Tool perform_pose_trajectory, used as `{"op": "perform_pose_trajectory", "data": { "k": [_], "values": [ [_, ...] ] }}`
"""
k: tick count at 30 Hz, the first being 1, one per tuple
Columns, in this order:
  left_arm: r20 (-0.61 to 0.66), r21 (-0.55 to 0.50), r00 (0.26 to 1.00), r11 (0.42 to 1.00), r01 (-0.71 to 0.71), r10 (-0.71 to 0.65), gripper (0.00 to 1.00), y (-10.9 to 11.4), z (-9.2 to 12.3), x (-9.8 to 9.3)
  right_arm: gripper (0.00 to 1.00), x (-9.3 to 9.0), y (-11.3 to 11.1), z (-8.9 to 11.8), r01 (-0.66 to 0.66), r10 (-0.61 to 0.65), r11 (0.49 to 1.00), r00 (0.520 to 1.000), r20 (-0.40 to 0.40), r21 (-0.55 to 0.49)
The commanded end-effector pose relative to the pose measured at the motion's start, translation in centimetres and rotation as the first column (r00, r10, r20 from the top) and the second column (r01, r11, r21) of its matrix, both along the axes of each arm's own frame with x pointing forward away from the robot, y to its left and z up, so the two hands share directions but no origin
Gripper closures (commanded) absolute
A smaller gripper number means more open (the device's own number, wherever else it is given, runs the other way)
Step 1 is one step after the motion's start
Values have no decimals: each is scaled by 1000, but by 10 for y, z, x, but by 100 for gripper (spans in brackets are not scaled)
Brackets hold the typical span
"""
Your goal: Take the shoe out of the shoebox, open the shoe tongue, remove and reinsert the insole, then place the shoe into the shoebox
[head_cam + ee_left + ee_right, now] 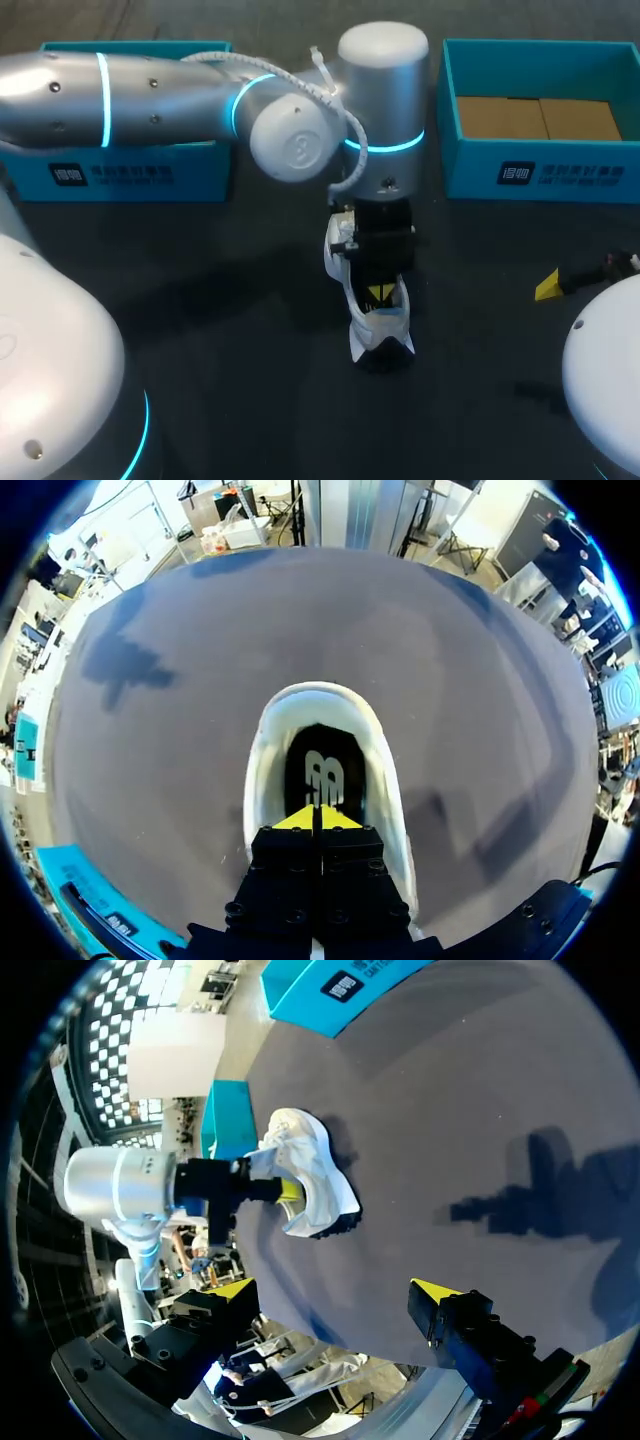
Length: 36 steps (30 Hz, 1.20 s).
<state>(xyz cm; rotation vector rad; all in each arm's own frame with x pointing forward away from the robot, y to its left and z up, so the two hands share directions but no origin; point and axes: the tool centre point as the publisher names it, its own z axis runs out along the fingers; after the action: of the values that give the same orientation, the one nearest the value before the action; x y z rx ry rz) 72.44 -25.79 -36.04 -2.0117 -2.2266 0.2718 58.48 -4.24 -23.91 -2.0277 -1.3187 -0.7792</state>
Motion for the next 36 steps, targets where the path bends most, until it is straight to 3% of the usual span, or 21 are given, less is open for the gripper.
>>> {"op": "perform_pose_trajectory", "data": {
  "k": [1, 10, 16, 17, 22, 23, 24, 28, 33, 36],
  "values": [
    [14, -5, 1000, 1000, -7, 7, 100, 6, 11, 1, 0, -1, 1, 1, 2, -2, 1000, 1000, -1, -4],
    [42, 19, 998, 999, -37, 36, 98, 8, 13, 20, 0, -1, 1, 1, 2, -2, 1000, 1000, -1, -4],
    [50, 41, 997, 998, -55, 53, 79, 6, 6, 25, 0, -1, 1, 1, 2, -2, 1000, 1000, -1, -4],
    [53, 46, 997, 997, -55, 52, 67, 6, 5, 26, 0, -1, 1, 1, 2, -2, 1000, 1000, -1, -4],
    [58, 53, 997, 997, -57, 54, 51, 5, 6, 25, 0, -1, 1, 1, 2, -2, 1000, 1000, -1, -4],
    [65, 64, 996, 996, -57, 53, 40, 5, 7, 25, 0, -1, 1, 1, 2, -2, 1000, 1000, -1, -4],
    [68, 70, 996, 996, -58, 53, 36, 5, 7, 25, 0, -1, 1, 1, 2, -2, 1000, 1000, -1, -4],
    [74, 80, 995, 994, -71, 65, 27, 5, 7, 25, 0, -1, 1, 1, 2, -2, 1000, 1000, -1, -4],
    [76, 94, 993, 991, -94, 87, 33, 9, 8, 27, 0, -1, 1, 1, 2, -2, 1000, 1000, -1, -4],
    [73, 108, 992, 988, -107, 100, 20, 14, 7, 30, 0, -1, 1, 1, 2, -2, 1000, 1000, -1, -4]
  ]
}}
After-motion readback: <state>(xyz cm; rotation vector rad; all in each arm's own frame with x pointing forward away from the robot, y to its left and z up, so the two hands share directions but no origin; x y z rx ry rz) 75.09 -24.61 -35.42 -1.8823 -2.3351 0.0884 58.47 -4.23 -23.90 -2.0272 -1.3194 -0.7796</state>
